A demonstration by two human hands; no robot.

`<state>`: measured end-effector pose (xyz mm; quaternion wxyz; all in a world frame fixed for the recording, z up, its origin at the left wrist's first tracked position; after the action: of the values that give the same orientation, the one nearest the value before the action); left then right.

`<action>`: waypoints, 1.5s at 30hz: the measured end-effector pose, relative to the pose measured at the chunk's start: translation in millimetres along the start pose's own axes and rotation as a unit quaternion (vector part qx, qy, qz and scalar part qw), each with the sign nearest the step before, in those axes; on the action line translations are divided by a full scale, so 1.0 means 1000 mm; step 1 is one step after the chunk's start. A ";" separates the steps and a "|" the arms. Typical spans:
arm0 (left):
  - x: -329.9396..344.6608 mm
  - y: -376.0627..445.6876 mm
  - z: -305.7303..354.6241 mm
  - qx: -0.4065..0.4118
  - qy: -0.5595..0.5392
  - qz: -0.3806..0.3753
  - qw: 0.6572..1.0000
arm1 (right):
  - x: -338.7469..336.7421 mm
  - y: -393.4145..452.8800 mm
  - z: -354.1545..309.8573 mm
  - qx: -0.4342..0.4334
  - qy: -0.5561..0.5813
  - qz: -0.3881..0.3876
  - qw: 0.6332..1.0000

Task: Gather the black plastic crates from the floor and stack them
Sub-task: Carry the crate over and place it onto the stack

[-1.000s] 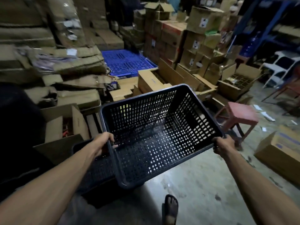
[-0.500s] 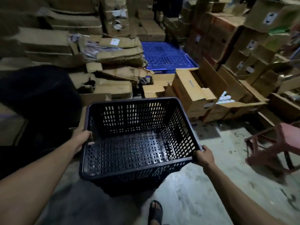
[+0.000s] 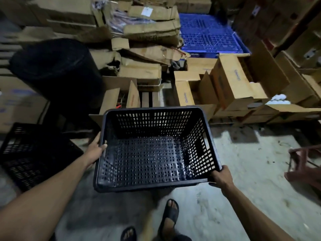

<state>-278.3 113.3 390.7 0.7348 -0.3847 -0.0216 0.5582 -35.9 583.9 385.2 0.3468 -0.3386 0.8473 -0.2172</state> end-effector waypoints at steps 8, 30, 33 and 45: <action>0.011 -0.057 0.002 -0.071 0.080 0.140 0.984 | 0.003 0.013 -0.043 -0.100 -0.104 0.011 0.989; 0.010 -0.023 -0.002 -0.095 0.145 0.117 0.978 | 0.031 0.037 -0.058 -0.150 -0.128 0.030 0.980; 0.013 -0.026 -0.001 -0.077 0.155 0.111 0.979 | 0.033 0.038 -0.059 -0.160 -0.186 0.015 0.969; 0.029 -0.053 0.003 -0.101 0.182 0.179 0.962 | 0.031 0.036 -0.064 -0.161 -0.301 -0.021 0.940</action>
<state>-226.6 135.2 412.5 0.5718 -0.5496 0.1252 0.5961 -114.9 593.9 392.6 0.5216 -0.4570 0.7200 0.0268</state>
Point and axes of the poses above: each hand's wrist, its own y-axis towards the middle knuckle, its own x-axis out of the palm, z = x × y, the point moved 6 cm from there along y, towards the middle knuckle, and after that the axes turned 9 degrees about y, right-handed, at the moved point
